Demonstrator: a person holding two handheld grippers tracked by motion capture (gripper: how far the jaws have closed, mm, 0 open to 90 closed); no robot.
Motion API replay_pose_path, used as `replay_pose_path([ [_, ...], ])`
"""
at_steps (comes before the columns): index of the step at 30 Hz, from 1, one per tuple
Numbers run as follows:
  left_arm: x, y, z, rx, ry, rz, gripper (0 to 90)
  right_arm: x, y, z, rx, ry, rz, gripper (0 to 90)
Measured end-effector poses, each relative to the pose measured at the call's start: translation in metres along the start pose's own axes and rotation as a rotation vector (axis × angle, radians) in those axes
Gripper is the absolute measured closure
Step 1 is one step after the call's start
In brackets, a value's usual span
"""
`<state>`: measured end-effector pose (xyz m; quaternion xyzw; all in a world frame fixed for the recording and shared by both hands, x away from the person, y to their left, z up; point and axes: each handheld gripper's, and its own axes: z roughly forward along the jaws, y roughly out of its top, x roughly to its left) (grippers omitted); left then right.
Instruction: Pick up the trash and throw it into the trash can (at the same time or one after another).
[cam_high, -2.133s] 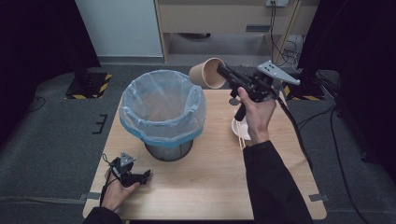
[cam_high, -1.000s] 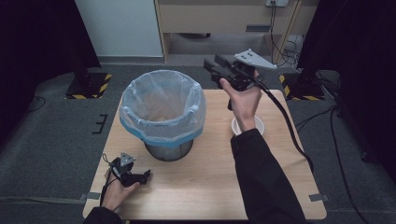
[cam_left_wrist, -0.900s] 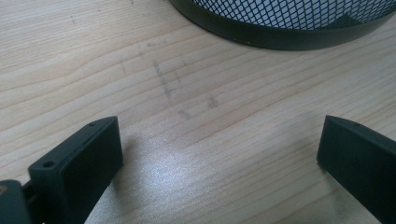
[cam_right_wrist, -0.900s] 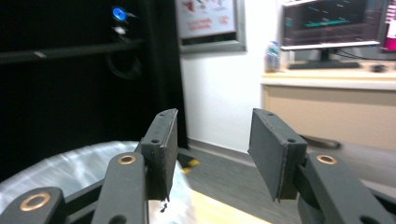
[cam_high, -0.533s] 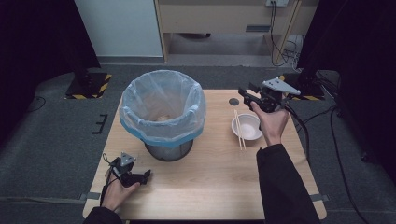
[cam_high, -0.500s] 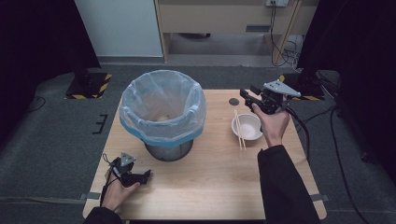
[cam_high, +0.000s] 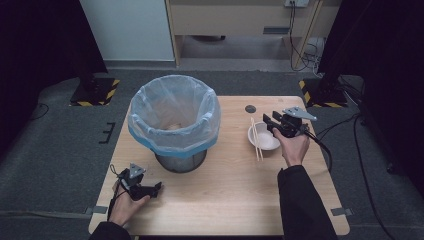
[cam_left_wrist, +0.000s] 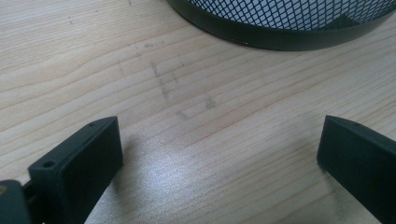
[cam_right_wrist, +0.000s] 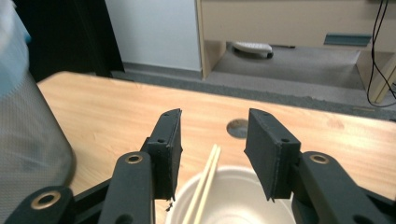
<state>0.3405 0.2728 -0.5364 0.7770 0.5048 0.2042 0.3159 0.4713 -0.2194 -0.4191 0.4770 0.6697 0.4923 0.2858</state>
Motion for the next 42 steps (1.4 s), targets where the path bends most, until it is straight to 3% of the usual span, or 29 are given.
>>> replay_pose_path([
  [15,0.000,0.000,0.000,0.001,0.000,0.001,0.0,-0.006,-0.051,0.020,0.147,0.008,0.018,64.1],
  [27,0.000,0.000,0.000,0.001,0.000,0.001,0.0,-0.001,-0.063,0.033,0.222,0.029,0.020,65.5],
  [42,0.000,0.000,0.000,0.002,0.000,0.002,0.0,-0.002,-0.068,0.041,0.266,0.041,0.031,68.8],
])
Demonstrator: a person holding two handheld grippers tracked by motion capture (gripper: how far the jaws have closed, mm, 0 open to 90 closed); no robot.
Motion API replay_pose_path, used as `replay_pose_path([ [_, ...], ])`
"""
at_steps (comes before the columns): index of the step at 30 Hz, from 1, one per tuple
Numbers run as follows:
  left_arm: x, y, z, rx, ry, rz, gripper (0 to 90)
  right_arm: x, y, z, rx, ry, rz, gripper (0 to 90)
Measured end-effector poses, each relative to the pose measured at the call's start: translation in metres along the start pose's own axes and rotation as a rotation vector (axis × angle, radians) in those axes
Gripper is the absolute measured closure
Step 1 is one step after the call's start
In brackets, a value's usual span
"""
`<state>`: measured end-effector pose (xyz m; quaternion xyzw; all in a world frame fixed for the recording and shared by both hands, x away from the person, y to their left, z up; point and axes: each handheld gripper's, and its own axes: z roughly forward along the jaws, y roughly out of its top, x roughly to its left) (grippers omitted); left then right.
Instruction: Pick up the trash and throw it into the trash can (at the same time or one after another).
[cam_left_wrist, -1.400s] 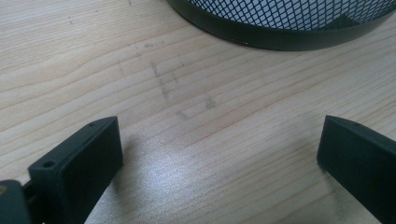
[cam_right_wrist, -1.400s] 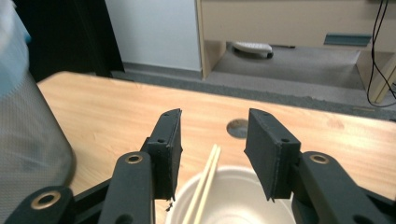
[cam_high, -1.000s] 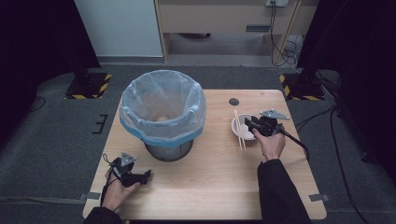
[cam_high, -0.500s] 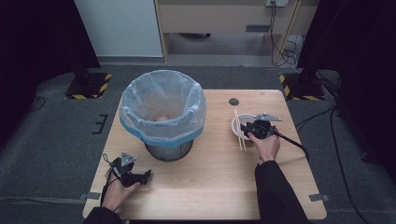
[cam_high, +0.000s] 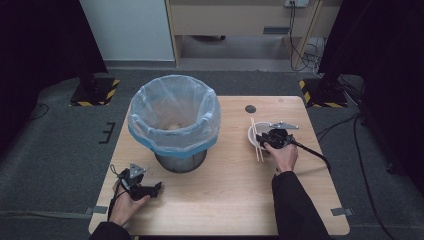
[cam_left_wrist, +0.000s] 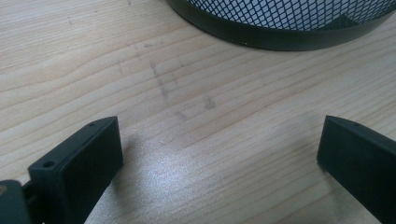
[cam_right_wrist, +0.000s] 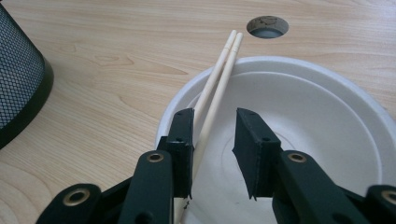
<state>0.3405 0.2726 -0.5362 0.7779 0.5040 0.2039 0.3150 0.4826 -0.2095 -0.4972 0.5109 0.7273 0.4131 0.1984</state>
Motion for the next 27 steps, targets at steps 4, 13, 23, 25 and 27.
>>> replay_pose_path([
  [4,0.0000,0.0000,0.0000,0.000,0.000,0.000,0.0,-0.0021,-0.0010,0.0008,0.003,-0.004,0.013,69.6],
  [13,0.0000,0.0000,0.0000,0.000,0.000,0.000,0.0,-0.0063,-0.0018,0.0008,0.014,-0.014,0.042,77.4],
  [23,0.0000,0.0000,0.0000,0.000,0.000,0.000,0.0,-0.0090,-0.0036,0.0007,0.028,-0.022,0.039,84.9],
  [25,0.0000,0.0000,0.0000,0.000,0.000,0.000,0.0,-0.0100,-0.0036,-0.0002,0.028,-0.023,0.047,85.5],
  [27,0.0000,0.0000,0.0000,0.000,0.000,0.000,0.0,-0.0109,-0.0037,-0.0009,0.028,-0.022,0.054,85.7],
])
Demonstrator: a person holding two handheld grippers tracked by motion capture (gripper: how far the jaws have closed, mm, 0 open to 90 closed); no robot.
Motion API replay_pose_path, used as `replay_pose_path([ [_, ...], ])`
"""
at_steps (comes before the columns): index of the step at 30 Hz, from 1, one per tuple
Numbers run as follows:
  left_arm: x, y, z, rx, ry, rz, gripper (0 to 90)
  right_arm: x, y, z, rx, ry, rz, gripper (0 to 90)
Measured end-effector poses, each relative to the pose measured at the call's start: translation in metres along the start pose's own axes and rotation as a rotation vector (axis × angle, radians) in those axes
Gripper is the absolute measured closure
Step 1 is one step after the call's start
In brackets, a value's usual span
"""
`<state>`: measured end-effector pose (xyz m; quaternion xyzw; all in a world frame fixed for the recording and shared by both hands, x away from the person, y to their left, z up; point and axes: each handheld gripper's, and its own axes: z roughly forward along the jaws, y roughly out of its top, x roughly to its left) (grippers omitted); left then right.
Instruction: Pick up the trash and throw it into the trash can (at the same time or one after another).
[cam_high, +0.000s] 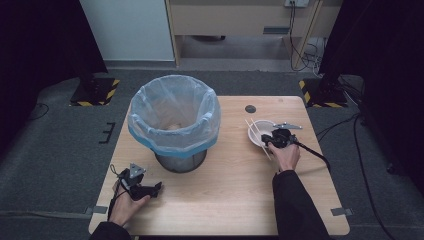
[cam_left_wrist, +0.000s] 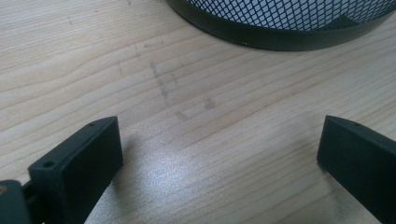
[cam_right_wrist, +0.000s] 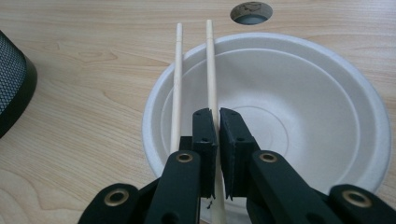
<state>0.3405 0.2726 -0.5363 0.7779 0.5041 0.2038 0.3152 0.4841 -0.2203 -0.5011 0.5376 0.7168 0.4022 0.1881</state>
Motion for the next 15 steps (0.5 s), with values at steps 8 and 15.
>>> replay_pose_path([
  [8,0.000,0.000,0.000,0.000,0.000,0.000,0.0,-0.004,0.002,-0.005,-0.030,0.003,0.023,85.8],
  [15,0.000,0.000,0.000,0.000,0.000,0.000,0.0,-0.009,0.007,-0.016,-0.083,0.009,0.043,85.8],
])
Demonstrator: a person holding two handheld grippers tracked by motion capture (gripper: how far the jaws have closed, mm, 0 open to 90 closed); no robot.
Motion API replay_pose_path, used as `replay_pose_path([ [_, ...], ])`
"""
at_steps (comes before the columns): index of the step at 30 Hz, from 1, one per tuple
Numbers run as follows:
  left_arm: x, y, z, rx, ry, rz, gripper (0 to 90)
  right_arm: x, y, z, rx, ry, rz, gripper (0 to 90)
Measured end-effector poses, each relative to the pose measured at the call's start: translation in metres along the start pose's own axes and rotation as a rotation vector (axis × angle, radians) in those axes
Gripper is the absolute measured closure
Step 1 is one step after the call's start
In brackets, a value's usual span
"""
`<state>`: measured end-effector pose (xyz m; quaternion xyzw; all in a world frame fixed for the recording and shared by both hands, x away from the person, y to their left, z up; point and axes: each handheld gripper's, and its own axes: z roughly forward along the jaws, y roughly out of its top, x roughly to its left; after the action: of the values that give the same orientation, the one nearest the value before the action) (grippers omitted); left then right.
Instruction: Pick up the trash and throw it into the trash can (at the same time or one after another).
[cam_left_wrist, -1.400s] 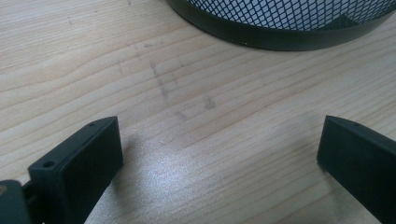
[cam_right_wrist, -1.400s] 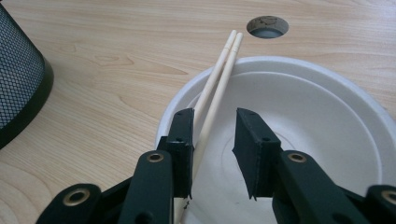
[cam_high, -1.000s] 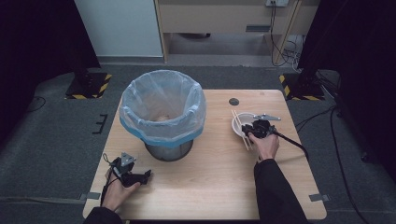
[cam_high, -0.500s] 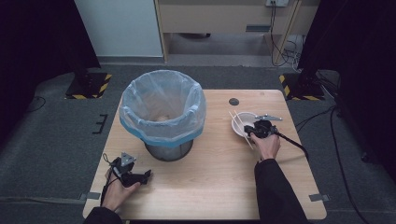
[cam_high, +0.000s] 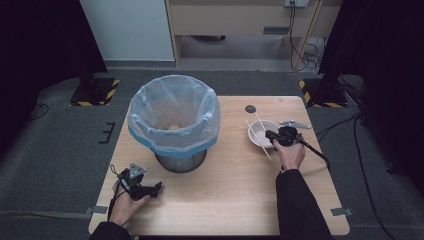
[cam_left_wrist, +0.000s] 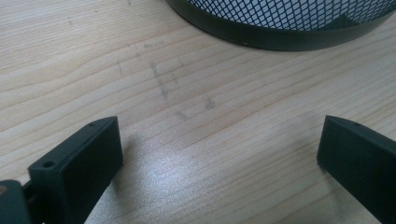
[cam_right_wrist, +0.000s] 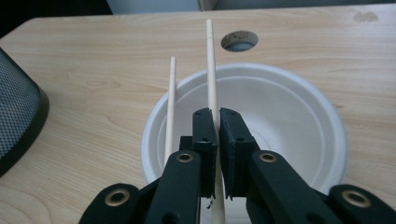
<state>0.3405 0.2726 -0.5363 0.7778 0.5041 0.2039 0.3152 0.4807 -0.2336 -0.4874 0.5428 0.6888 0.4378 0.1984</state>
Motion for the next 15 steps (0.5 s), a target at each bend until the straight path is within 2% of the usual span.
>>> replay_pose_path([
  [7,0.000,0.000,0.000,0.000,0.000,0.000,0.0,-0.004,0.013,-0.020,-0.095,0.026,0.026,85.8],
  [15,0.000,0.000,0.000,-0.001,0.001,-0.001,0.0,-0.005,0.024,-0.035,-0.172,0.044,0.044,85.8],
])
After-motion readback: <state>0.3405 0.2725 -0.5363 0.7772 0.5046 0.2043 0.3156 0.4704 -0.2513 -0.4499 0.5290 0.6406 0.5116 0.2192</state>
